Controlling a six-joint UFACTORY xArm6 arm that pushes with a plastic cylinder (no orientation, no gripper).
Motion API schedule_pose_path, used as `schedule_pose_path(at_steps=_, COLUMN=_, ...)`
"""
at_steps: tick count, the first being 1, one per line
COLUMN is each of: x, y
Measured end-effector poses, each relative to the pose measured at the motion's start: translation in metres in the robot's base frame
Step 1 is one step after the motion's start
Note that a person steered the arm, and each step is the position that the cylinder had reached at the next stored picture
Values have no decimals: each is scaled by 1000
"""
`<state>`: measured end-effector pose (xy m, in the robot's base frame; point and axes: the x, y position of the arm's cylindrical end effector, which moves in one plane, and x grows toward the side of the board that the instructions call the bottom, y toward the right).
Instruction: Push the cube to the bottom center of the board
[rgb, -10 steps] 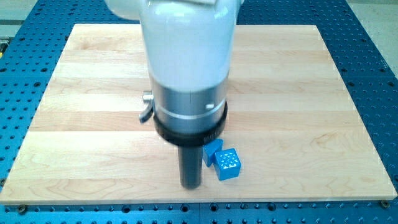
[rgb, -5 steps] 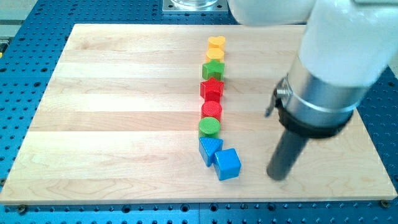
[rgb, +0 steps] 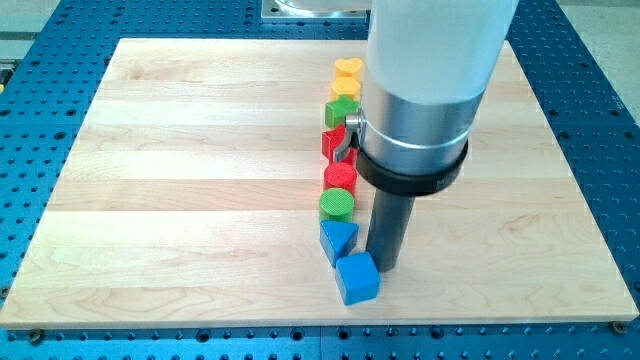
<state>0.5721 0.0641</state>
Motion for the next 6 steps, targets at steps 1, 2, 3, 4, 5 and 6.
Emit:
schedule_pose_path(at_steps=1, x=8, y=5)
schedule_pose_path(at_steps=2, x=8, y=10)
schedule_pose_path(at_steps=3, x=9, y=11)
schedule_pose_path(at_steps=4, x=23, y=4)
schedule_pose_path(at_steps=5, x=35, y=2)
schedule_pose_path(at_steps=6, x=43, y=2)
